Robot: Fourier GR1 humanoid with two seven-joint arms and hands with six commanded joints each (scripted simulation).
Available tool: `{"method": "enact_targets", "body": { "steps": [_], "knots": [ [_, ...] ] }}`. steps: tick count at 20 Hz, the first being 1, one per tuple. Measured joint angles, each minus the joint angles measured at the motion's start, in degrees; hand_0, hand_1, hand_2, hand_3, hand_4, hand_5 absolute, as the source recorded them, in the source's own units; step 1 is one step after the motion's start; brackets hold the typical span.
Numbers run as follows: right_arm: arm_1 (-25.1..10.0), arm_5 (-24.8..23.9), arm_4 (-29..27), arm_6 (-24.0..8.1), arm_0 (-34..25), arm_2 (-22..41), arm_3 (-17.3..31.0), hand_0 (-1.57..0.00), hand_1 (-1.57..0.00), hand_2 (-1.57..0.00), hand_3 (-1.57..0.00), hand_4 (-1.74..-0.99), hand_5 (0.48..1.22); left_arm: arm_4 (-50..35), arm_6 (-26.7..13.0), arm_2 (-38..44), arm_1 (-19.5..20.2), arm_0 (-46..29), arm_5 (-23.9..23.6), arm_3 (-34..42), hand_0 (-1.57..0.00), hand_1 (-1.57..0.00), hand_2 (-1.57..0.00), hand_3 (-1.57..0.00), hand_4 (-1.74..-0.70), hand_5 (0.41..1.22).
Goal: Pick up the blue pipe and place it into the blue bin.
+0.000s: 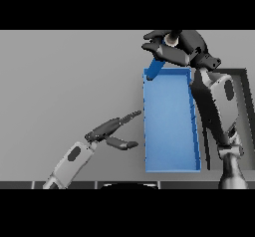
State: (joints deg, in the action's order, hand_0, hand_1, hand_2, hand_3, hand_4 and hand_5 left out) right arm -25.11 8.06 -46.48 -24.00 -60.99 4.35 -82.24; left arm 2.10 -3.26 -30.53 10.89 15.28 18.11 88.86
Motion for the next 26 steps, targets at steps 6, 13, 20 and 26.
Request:
{"method": "enact_targets", "body": {
  "steps": [6,13,20,26],
  "knots": [
    [-2.78,-1.98,2.85,-1.86,9.18,0.31,6.91,-1.57,-1.57,-1.57,-1.57,-1.740,1.122,-0.34,0.08,0.92,0.51,0.33,-0.10,-0.31,0.00,0.00,0.00,0.00,-0.89,0.483],
    [-3.21,-8.73,4.41,-9.65,21.63,5.04,5.93,-1.57,-1.57,-1.57,-1.57,-1.741,1.122,-0.10,-1.03,0.73,-0.72,0.82,-0.90,-0.67,0.00,0.00,0.00,0.00,-0.88,0.463],
    [-8.50,-12.07,0.39,-10.91,27.46,17.81,10.23,-1.31,-1.17,-1.11,-0.90,-1.503,1.150,-0.39,-0.99,0.66,-0.14,0.03,-0.72,0.32,0.00,0.00,0.00,0.00,-0.89,0.453],
    [-16.40,-14.10,-12.80,-10.68,21.35,36.50,13.95,-0.34,-0.31,-0.29,-0.23,-1.208,1.028,-0.80,-2.06,0.47,-0.29,0.01,-0.48,0.88,0.00,0.00,0.00,0.00,-0.89,0.452]
  ]
}}
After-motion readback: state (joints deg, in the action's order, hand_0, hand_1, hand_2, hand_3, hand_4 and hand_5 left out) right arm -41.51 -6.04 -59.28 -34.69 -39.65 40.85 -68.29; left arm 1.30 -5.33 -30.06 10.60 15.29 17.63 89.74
